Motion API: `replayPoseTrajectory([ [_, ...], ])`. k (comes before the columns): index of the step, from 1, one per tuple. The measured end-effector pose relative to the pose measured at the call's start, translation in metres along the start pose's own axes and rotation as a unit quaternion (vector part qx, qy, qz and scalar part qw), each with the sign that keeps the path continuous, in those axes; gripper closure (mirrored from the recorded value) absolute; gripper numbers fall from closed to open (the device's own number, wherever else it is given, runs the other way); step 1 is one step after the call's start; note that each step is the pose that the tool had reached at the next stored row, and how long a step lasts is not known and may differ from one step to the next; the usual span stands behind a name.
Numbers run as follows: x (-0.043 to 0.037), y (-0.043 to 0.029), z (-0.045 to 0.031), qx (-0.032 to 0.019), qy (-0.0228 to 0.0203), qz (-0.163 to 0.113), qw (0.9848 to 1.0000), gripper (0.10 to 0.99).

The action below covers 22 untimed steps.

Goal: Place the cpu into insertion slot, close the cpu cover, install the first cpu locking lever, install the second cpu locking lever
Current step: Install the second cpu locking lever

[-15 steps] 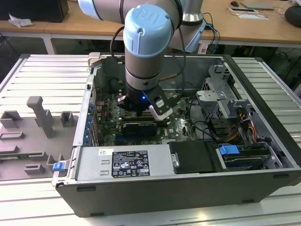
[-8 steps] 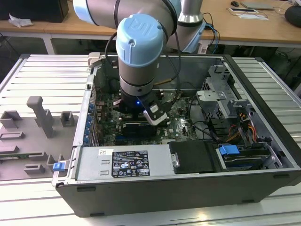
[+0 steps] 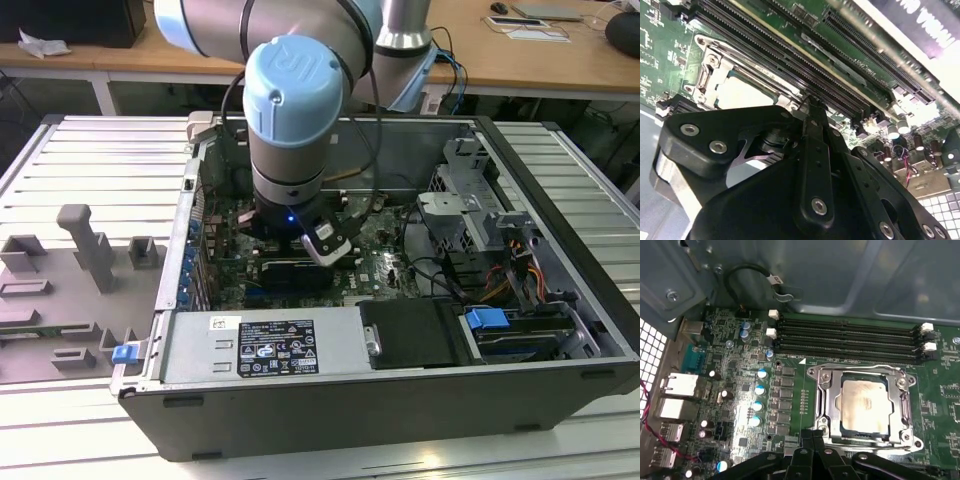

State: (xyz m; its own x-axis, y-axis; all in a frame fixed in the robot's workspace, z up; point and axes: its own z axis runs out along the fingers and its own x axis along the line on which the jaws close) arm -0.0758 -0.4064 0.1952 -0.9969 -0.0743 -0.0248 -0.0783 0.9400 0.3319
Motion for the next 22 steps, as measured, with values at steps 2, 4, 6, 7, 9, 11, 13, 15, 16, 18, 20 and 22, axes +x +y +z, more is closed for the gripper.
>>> replayPoseTrajectory([
  [2, 0.0004, 0.0025, 0.0019, -0.0004, -0.0001, 0.000, 1.0000, 0.980],
  [4, 0.0014, 0.0027, 0.0029, -0.0002, 0.0000, 0.000, 1.0000, 0.980],
  [6, 0.0031, 0.0029, 0.0031, -0.0002, -0.0002, 0.000, 1.0000, 0.980],
  [7, 0.0032, 0.0029, 0.0029, -0.0003, -0.0002, 0.000, 1.0000, 0.980],
  [9, 0.0033, 0.0032, 0.0022, -0.0003, -0.0002, 0.000, 1.0000, 0.980],
  [11, 0.0033, 0.0037, 0.0011, -0.0004, -0.0002, 0.000, 1.0000, 0.980],
  [13, 0.0034, 0.0039, 0.0006, -0.0004, -0.0003, 0.000, 1.0000, 0.980],
  [15, 0.0034, 0.0047, -0.0021, -0.0002, -0.0002, 0.000, 1.0000, 0.980],
  [16, 0.0034, 0.0051, -0.0033, -0.0002, -0.0002, 0.000, 1.0000, 0.980],
  [18, 0.0034, 0.0059, -0.0054, -0.0003, -0.0002, 0.000, 1.0000, 0.980],
  [20, 0.0033, 0.0071, -0.0087, -0.0003, -0.0002, 0.000, 1.0000, 0.980],
  [22, 0.0032, 0.0088, -0.0131, -0.0003, -0.0002, 0.000, 1.0000, 0.980],
])
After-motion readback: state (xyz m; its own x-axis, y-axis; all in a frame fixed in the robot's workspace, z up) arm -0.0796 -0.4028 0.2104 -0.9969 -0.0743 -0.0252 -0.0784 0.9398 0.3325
